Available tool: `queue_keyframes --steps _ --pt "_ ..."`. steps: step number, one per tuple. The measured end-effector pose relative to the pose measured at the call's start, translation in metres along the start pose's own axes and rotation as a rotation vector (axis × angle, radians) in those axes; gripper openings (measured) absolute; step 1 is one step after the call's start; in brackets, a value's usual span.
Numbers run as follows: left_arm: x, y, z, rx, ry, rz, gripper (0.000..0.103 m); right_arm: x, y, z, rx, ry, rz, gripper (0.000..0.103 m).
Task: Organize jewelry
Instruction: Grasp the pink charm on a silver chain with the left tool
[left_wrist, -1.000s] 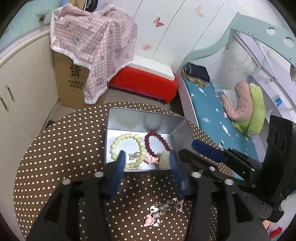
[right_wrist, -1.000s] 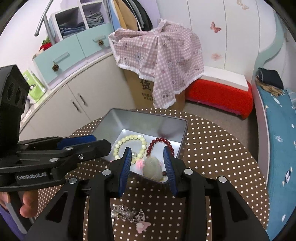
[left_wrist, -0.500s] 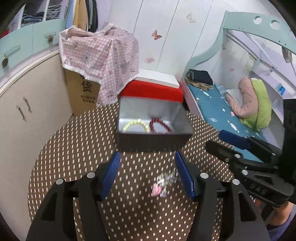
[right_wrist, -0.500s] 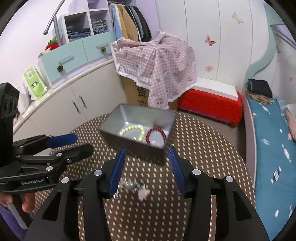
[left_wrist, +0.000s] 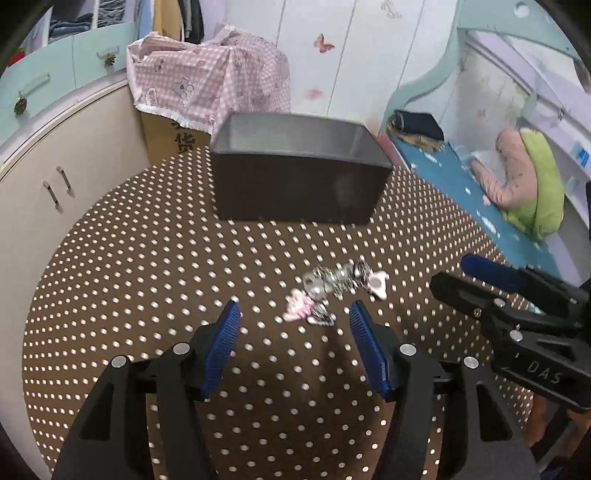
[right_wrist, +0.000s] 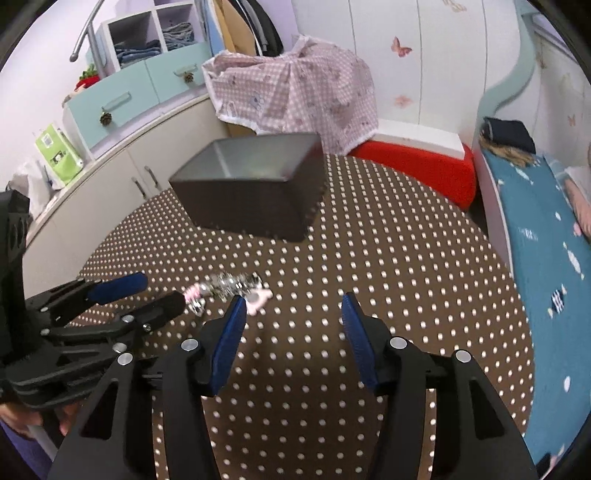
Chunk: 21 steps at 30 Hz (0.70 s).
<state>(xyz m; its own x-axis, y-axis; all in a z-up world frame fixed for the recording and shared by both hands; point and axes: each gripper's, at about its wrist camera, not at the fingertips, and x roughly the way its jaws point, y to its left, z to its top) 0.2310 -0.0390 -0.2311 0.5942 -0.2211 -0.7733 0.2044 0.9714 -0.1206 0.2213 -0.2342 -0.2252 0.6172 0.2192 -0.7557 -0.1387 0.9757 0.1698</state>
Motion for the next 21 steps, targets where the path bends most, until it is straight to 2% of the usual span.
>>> queue_keyframes --steps 8,10,12,13,15,16,21 --pt "0.016 -0.005 -0.003 0.031 0.025 0.072 0.057 0.008 -0.005 -0.004 0.015 0.009 0.017 0.053" --pt "0.018 -0.003 -0.002 0.038 0.023 0.086 0.049 0.010 -0.004 -0.005 0.015 0.012 0.022 0.053" --pt "0.019 -0.002 0.000 0.053 0.023 0.108 0.038 0.013 -0.001 -0.005 0.006 0.016 0.025 0.053" --pt "0.020 -0.001 0.001 0.061 0.022 0.118 0.029 0.015 0.002 -0.004 0.005 0.018 0.027 0.053" --pt "0.019 0.002 0.002 0.063 0.024 0.109 0.022 0.018 0.005 -0.004 -0.002 0.023 0.031 0.053" --pt "0.019 0.003 0.003 0.066 0.024 0.111 0.015 0.020 0.008 -0.004 -0.008 0.025 0.031 0.053" --pt "0.018 0.014 0.005 0.054 0.022 0.061 0.013 0.029 0.018 -0.003 -0.033 0.042 0.034 0.053"
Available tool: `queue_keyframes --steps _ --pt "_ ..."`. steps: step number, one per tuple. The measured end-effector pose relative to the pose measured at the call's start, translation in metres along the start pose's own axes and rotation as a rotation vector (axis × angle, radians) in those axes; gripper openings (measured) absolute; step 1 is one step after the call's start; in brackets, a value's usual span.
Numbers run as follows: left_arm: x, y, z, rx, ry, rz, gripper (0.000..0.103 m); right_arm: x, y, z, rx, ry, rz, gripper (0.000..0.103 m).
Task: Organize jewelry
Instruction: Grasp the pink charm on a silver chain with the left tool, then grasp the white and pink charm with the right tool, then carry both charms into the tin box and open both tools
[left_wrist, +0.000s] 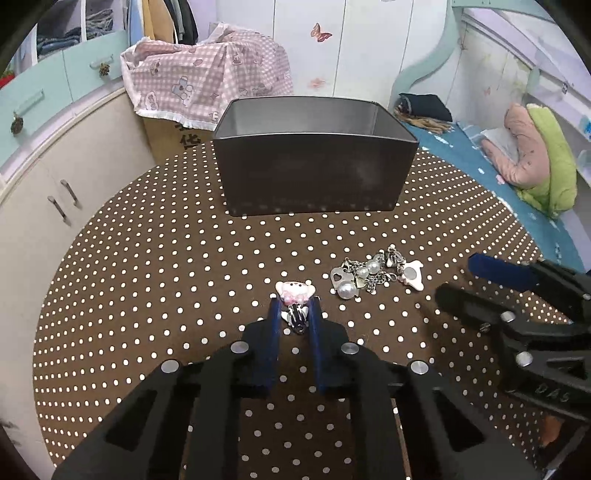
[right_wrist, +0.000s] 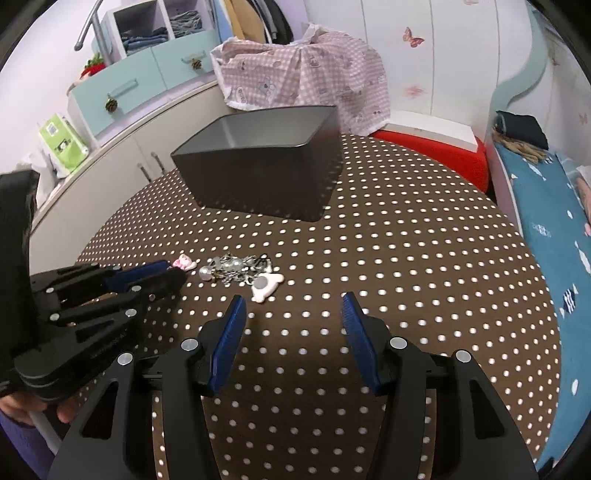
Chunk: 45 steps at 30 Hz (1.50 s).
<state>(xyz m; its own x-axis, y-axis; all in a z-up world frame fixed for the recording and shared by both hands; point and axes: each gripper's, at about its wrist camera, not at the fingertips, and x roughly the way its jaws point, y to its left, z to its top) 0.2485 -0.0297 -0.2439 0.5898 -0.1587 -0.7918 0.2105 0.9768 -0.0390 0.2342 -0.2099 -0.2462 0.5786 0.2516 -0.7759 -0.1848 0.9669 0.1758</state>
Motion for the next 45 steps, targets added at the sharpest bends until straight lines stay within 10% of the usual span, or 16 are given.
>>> queue_keyframes --steps 14,21,45 --pt "-0.018 0.021 -0.003 -0.052 -0.018 -0.056 0.013 0.025 0.028 0.014 -0.075 0.024 -0.051 0.051" --pt "-0.023 0.024 0.000 -0.063 -0.027 -0.085 0.013 0.026 0.026 0.014 -0.097 0.027 -0.067 0.017" --pt "-0.093 0.009 0.041 -0.018 -0.202 -0.097 0.013 -0.070 0.026 0.044 -0.103 -0.155 -0.059 0.016"
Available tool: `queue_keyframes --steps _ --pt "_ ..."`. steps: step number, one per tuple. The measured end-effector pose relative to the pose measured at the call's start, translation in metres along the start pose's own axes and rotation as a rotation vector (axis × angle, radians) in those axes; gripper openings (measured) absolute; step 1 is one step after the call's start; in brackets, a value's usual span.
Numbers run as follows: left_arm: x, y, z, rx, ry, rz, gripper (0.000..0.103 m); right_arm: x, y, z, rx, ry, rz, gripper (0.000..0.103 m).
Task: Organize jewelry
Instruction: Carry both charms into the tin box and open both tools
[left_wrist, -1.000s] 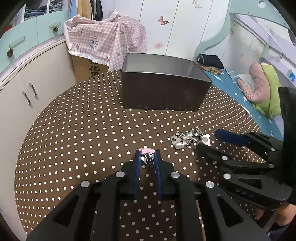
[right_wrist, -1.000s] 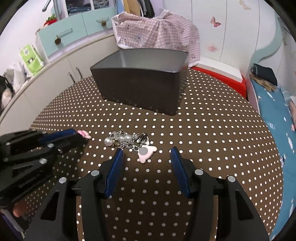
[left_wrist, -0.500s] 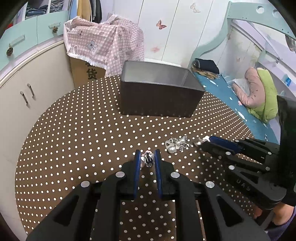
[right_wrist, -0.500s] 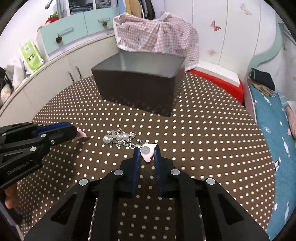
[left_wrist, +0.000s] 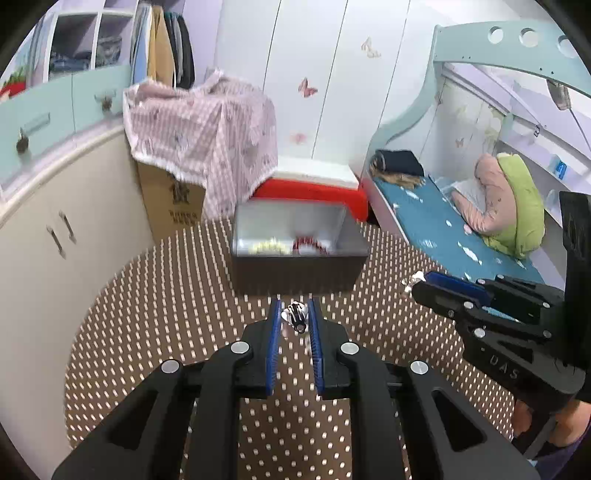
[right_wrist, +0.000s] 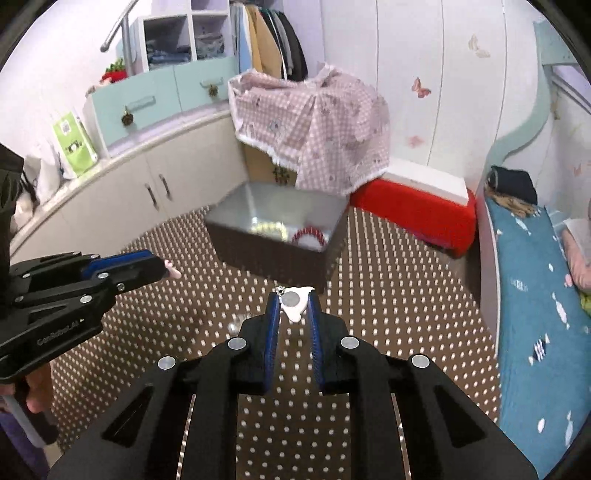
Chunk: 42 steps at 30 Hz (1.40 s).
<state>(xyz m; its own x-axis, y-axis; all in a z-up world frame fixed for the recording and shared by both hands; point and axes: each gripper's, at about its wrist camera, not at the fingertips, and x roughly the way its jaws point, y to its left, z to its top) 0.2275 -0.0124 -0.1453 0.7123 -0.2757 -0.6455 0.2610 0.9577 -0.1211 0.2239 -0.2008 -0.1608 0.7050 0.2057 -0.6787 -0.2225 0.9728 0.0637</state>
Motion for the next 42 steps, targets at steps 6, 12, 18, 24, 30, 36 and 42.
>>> queue_keyframes --steps 6,12,18,24,30,36,42 --pt "-0.011 -0.010 0.034 0.044 -0.073 0.021 0.013 -0.012 -0.002 0.033 0.005 -0.060 0.019 0.016" --pt "-0.005 -0.013 0.066 0.088 -0.113 0.040 0.013 -0.009 0.000 0.068 -0.003 -0.102 0.033 0.016" --pt "0.022 -0.008 0.089 0.097 -0.097 0.058 0.013 0.017 -0.007 0.091 0.003 -0.090 0.043 0.016" --pt "0.061 0.004 0.093 0.080 -0.020 0.038 0.013 0.047 -0.011 0.094 0.017 -0.049 0.055 0.016" --pt "0.099 0.019 0.087 0.036 0.071 0.004 0.013 0.077 -0.013 0.086 0.026 0.005 0.064 0.016" --pt "0.121 0.032 0.081 -0.016 0.133 -0.034 0.014 0.097 -0.015 0.080 0.038 0.045 0.071 0.016" --pt "0.127 0.034 0.077 -0.016 0.147 -0.027 0.014 0.110 -0.016 0.073 0.047 0.074 0.076 0.016"
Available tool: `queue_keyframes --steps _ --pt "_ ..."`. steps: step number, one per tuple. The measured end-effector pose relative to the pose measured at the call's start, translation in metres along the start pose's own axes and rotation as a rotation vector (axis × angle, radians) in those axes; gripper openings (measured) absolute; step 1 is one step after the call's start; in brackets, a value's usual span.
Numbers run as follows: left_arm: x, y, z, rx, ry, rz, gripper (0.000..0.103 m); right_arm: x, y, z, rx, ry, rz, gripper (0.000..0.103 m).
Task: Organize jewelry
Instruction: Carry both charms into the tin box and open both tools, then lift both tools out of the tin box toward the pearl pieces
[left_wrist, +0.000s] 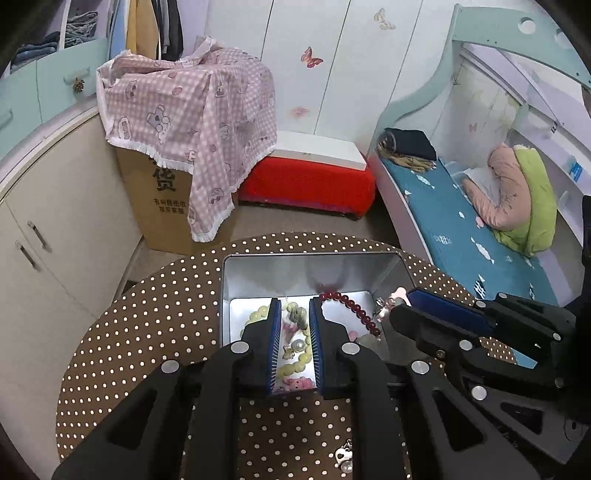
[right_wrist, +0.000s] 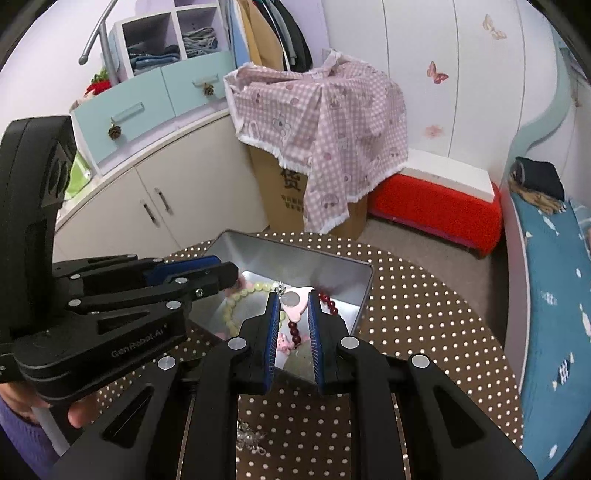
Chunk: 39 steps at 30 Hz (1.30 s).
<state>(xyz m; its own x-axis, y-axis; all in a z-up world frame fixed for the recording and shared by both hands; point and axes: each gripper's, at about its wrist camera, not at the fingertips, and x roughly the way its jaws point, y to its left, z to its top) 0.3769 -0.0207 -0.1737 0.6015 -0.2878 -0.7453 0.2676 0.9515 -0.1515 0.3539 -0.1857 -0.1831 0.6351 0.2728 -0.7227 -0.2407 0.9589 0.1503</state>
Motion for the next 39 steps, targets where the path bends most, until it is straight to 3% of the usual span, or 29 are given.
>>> queue_keyframes --steps 16,19,24,28,30,33,34,35,39 --pt "-0.008 -0.002 -0.009 0.006 -0.011 0.030 0.015 0.008 0.003 -0.003 0.005 0.024 0.009 0.016" --pt "-0.012 -0.003 -0.011 0.004 -0.020 0.039 0.029 0.008 0.003 -0.004 0.011 0.024 0.015 0.016" --pt "-0.019 -0.003 -0.011 0.007 -0.028 0.049 0.032 0.004 0.002 -0.006 0.026 0.008 0.015 0.018" --pt "-0.027 -0.004 -0.014 0.003 -0.041 0.057 0.045 -0.001 0.001 -0.009 0.030 0.005 0.017 0.019" --pt "-0.031 -0.005 -0.015 0.007 -0.047 0.060 0.046 -0.007 0.002 -0.010 0.031 -0.003 0.007 0.023" --pt "-0.045 -0.006 -0.016 -0.008 -0.075 0.065 0.049 -0.021 0.002 -0.010 0.041 -0.032 -0.007 0.042" --pt "-0.049 -0.005 -0.017 -0.013 -0.084 0.067 0.055 -0.029 0.002 -0.011 0.046 -0.047 -0.010 0.047" --pt "-0.054 -0.005 -0.018 -0.019 -0.096 0.068 0.061 -0.035 0.001 -0.010 0.049 -0.058 -0.012 0.047" --pt "-0.075 -0.008 -0.026 -0.022 -0.140 0.062 0.064 -0.056 0.003 -0.015 0.046 -0.081 -0.013 0.047"
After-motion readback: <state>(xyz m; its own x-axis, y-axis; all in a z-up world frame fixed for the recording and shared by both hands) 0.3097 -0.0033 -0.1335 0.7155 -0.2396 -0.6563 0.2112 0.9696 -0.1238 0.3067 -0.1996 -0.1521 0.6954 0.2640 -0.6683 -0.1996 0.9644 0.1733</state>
